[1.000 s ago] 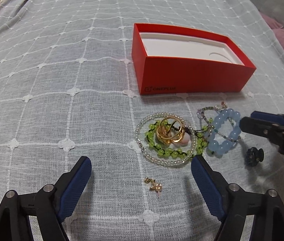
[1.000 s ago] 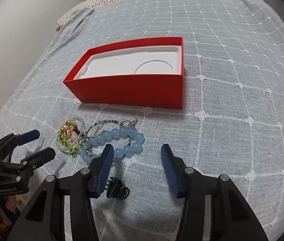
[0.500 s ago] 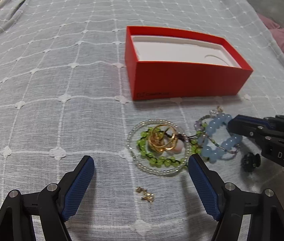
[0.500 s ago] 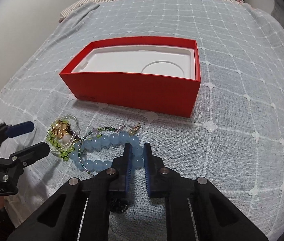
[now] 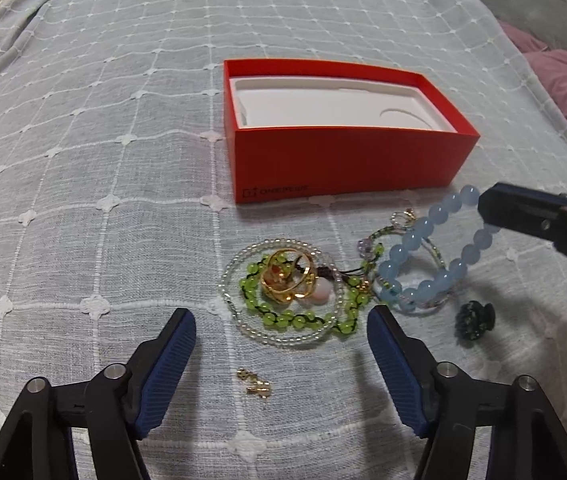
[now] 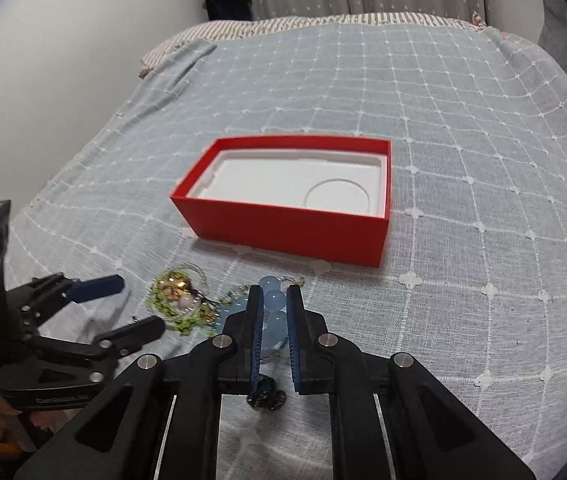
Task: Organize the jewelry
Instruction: 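Lower the right gripper onto the light-blue bead bracelet and close it, then close the left gripper on the thin green-silver beaded bracelet while the right gripper holds the blue bracelet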
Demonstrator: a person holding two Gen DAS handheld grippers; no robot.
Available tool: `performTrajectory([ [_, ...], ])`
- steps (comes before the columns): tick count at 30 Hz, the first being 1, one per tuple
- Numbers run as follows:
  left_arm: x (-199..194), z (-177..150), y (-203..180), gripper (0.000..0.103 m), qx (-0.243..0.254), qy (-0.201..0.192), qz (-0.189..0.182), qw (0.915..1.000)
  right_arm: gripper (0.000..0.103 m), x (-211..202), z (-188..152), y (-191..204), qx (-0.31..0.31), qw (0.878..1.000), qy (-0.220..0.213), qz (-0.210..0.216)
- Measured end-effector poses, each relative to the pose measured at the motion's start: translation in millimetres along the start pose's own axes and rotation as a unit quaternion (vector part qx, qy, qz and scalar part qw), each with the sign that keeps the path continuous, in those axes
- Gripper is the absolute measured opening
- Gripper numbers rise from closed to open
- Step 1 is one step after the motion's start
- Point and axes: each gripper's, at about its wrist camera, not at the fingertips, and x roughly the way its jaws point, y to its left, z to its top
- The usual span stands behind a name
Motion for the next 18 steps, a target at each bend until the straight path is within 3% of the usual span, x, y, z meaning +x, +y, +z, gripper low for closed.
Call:
performTrajectory([
  [9, -3.4, 3.3, -19.6, 0.042, -0.006, 0.009, -0.043, 0.9990, 0.012, -42.6, 4.5, -2.1, 0.004, 0.999, -0.047, 0.001],
  [15, 12.1, 2.6, -41.9, 0.036, -0.022, 0.045, -0.094, 0.9943, 0.012, -52.1, -2.9, -20.0, 0.021, 0.999, -0.043, -0.006],
  [18, 23.7, 0.0, -51.2, 0.036, -0.029, 0.062, -0.085, 0.9941, 0.012, -53.5, -9.1, -25.7, 0.020, 0.999, -0.037, -0.011],
])
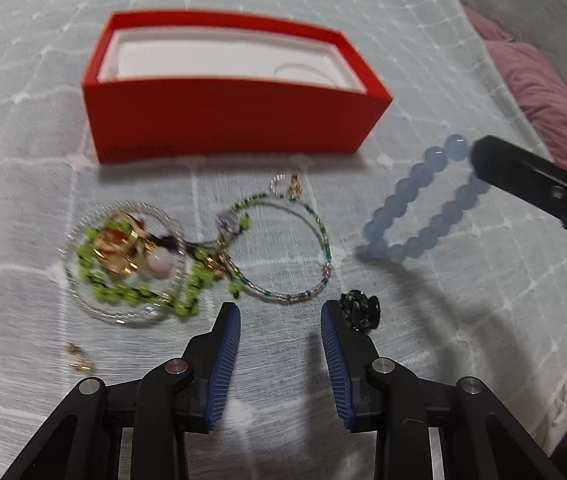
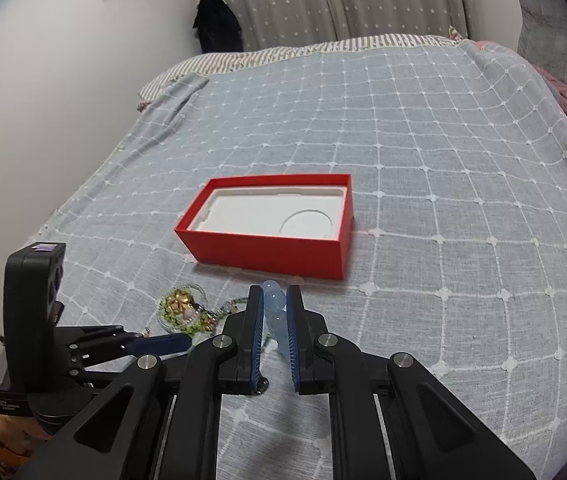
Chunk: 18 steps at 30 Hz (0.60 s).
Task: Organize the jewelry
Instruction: 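Close the left gripper on the thin green-silver beaded bracelet while the right gripper holds the blue bracelet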
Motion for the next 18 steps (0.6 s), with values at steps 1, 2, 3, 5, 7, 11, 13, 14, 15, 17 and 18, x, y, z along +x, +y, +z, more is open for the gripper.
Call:
performTrajectory([
  [1, 2.8, 0.3, -0.6, 0.036, -0.005, 0.001, 0.004, 1.0000, 0.012, 0.6, -2.1, -0.6, -0.001, 1.000, 0.002, -0.002],
  [2, 4.5, 1.1, -0.7, 0.036, -0.011, -0.001, 0.007, 0.9999, 0.012, 0.2, -3.7, -2.2, -0.002, 1.000, 0.003, -0.004],
  [3, 5.2, 2.6, -0.3, 0.036, -0.020, -0.005, 0.007, 0.9998, 0.012, -0.1, -5.2, -3.8, -0.002, 1.000, 0.004, -0.006],
  [5, 7.0, 5.7, 1.0, 0.036, -0.038, -0.011, 0.005, 0.9992, 0.012, -1.8, -7.5, -8.4, -0.001, 1.000, 0.006, -0.007],
  [7, 10.2, 8.1, 1.8, 0.036, -0.048, -0.014, 0.008, 0.9987, 0.012, -4.6, -8.8, -12.5, 0.002, 1.000, 0.005, -0.009],
  [11, 16.7, 8.5, -8.1, 0.030, -0.039, -0.022, 0.040, 0.9982, 0.012, -8.0, -11.2, -21.8, 0.009, 1.000, 0.005, -0.012],
  [13, 20.1, 7.5, -12.7, 0.019, -0.025, -0.025, 0.064, 0.9974, 0.012, -9.0, -12.2, -25.0, 0.011, 1.000, 0.005, -0.014],
  [14, 21.0, 6.4, -14.8, 0.013, -0.018, -0.026, 0.076, 0.9966, 0.012, -9.1, -12.3, -25.7, 0.012, 1.000, 0.006, -0.014],
  [15, 22.5, 7.3, -15.1, 0.008, -0.016, -0.027, 0.080, 0.9963, 0.012, -8.7, -12.5, -26.1, 0.013, 1.000, 0.006, -0.015],
  [17, 23.1, 8.4, -14.6, 0.003, -0.015, -0.027, 0.084, 0.9960, 0.012, -8.1, -13.3, -27.0, 0.013, 1.000, 0.008, -0.016],
  [18, 21.8, 9.3, -12.9, 0.001, -0.016, -0.026, 0.083, 0.9961, 0.012, -7.9, -13.8, -27.2, 0.013, 1.000, 0.008, -0.017],
])
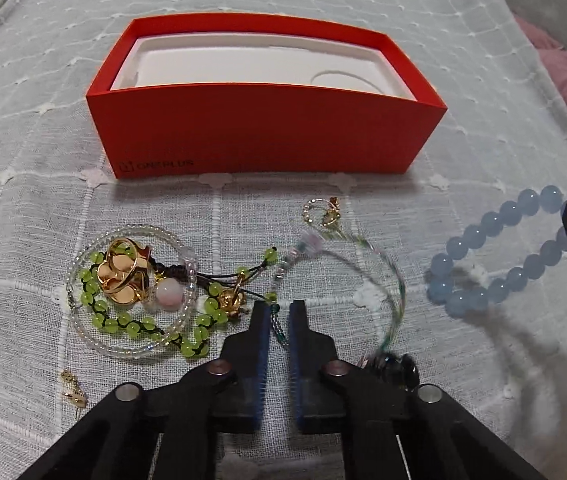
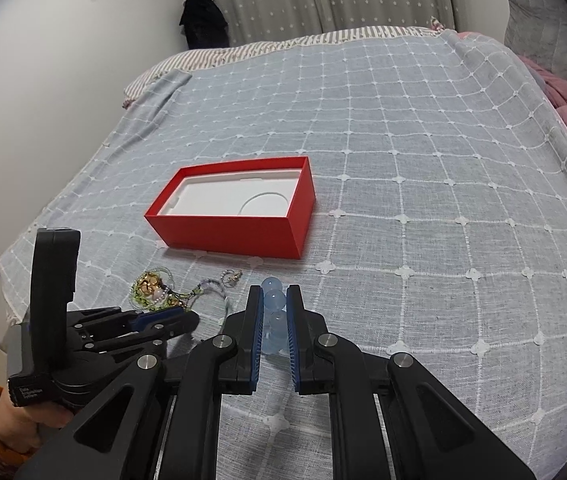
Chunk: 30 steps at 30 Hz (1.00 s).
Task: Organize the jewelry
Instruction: 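Close the left gripper on the thin green-silver beaded bracelet while the right gripper holds the blue bracelet, then lift both bracelets and carry them over the red box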
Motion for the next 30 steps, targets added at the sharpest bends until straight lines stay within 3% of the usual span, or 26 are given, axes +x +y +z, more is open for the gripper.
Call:
performTrajectory([
  [11, -17.1, -3.4, 6.6, 0.000, 0.011, 0.004, -0.026, 0.9996, 0.012, -1.3, 3.9, 5.7, -0.002, 1.000, -0.007, -0.001],
  [23, -56.6, 13.4, 5.3, 0.000, 0.019, -0.051, -0.044, 0.9976, 0.012, -14.5, 13.4, 22.0, -0.007, 0.999, -0.033, 0.005],
  [30, -83.7, 43.2, 10.0, 0.000, -0.001, -0.109, -0.064, 0.9919, 0.012, -18.9, 22.8, 34.0, -0.014, 0.999, -0.051, 0.000],
])
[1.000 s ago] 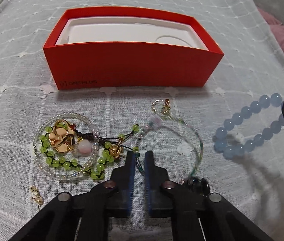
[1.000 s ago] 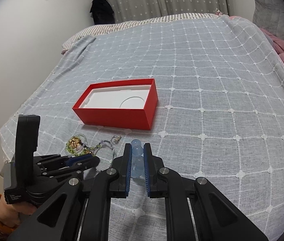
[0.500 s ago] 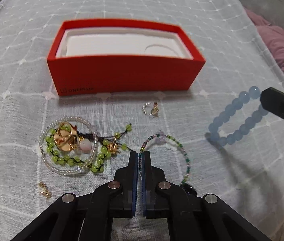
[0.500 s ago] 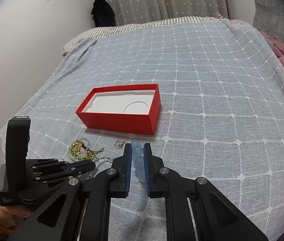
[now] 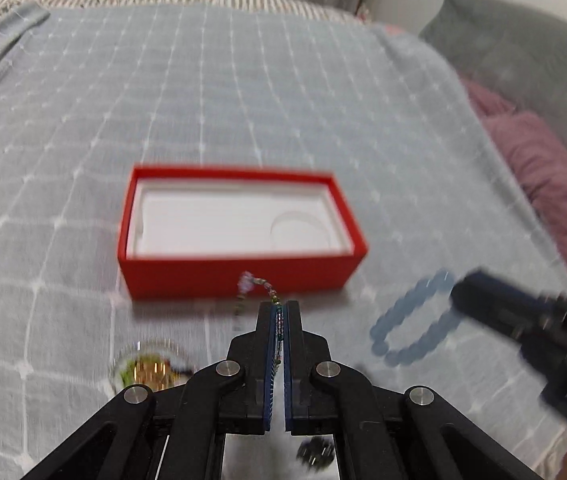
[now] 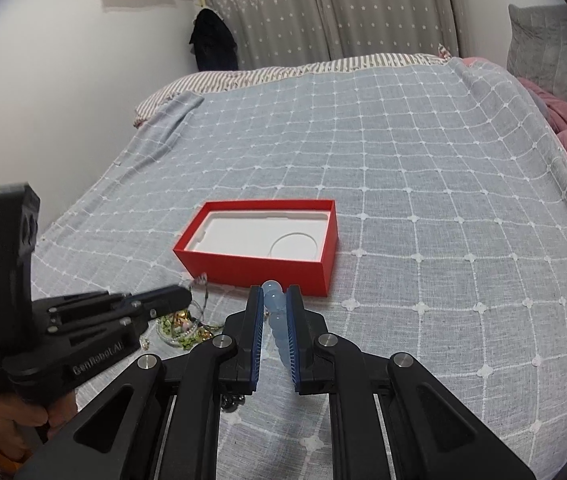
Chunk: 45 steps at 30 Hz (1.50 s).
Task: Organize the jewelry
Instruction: 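Lift both bracelets and carry them over the red box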
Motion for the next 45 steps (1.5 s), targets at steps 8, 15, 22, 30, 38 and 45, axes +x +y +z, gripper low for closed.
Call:
performTrajectory([
  [8, 8.2, 37.6, 9.8, 0.000, -0.029, -0.051, -0.035, 0.9977, 0.012, -1.0, 17.6, 5.6, 0.007, 1.000, -0.023, -0.005],
  [15, 37.3, 49.9, 21.7, 0.000, -0.063, -0.063, -0.066, 0.9938, 0.012, 7.7, 29.6, 9.3, 0.017, 0.999, -0.036, -0.020],
  [22, 70.1, 44.1, 42.4, 0.000, -0.075, -0.039, -0.017, 0.9963, 0.012, 21.8, 41.3, 6.5, 0.017, 0.998, -0.036, -0.045],
  [30, 79.7, 39.4, 62.4, 0.000, -0.081, -0.017, 0.030, 0.9961, 0.012, 44.5, 63.1, 16.3, 0.027, 0.999, -0.034, -0.011],
  [38, 87.6, 37.4, 67.6, 0.000, -0.069, -0.007, 0.059, 0.9958, 0.012, 87.6, 69.6, 15.6, 0.034, 0.999, -0.022, 0.004],
  [45, 90.0, 37.9, 67.0, 0.000, -0.066, -0.005, 0.069, 0.9954, 0.012, 111.4, 60.4, -6.3, 0.034, 0.999, 0.004, -0.038],
])
